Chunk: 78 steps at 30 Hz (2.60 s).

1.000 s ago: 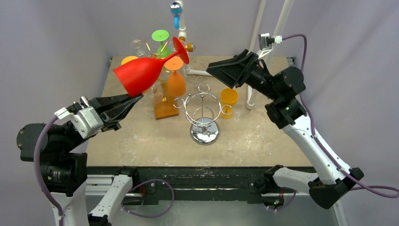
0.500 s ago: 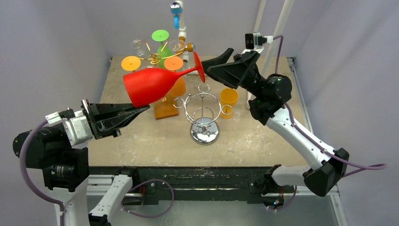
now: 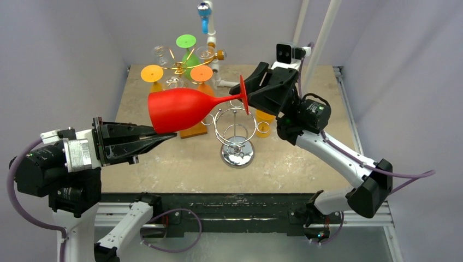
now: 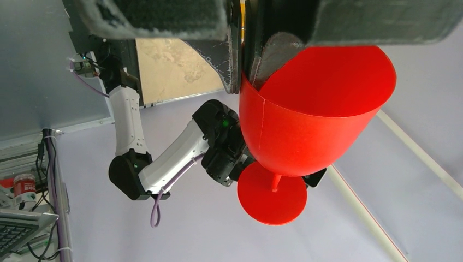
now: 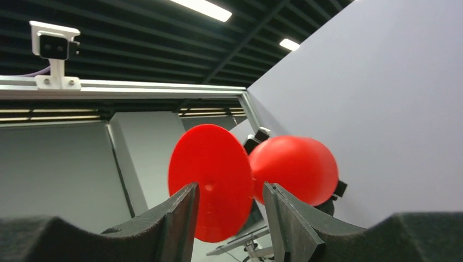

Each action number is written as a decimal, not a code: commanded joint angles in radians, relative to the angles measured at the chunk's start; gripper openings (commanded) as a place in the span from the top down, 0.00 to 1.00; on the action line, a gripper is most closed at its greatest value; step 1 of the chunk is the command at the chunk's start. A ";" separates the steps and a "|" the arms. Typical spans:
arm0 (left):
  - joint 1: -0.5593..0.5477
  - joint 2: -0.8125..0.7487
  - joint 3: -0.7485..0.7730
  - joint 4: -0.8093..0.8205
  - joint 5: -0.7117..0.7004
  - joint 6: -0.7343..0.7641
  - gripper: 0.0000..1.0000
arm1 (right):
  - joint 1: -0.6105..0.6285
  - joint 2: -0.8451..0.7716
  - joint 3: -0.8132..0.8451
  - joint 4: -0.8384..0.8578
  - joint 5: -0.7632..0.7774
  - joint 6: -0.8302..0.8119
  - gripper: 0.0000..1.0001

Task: Place the wine glass upside down on the wine glass rack
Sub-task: Turn the wine glass upside down at the wine rack.

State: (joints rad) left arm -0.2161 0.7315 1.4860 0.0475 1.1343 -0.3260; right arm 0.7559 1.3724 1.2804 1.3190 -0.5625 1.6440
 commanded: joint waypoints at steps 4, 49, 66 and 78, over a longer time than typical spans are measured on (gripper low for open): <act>-0.040 0.008 0.022 -0.145 -0.020 0.123 1.00 | 0.007 -0.048 0.019 0.102 -0.015 0.033 0.52; -0.043 -0.003 -0.221 -0.560 -0.319 1.008 0.00 | 0.000 -0.059 0.215 -0.986 -0.155 -0.429 1.00; -0.043 -0.024 -0.414 -0.410 -0.283 0.759 0.00 | 0.017 -0.046 0.138 -0.861 -0.172 -0.362 1.00; -0.043 -0.031 -0.482 -0.337 -0.260 0.658 0.05 | 0.044 -0.040 0.093 -0.845 -0.166 -0.348 1.00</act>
State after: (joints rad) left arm -0.2565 0.7174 1.0286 -0.3336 0.8177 0.3550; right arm 0.7914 1.3457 1.3701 0.4065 -0.7254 1.2839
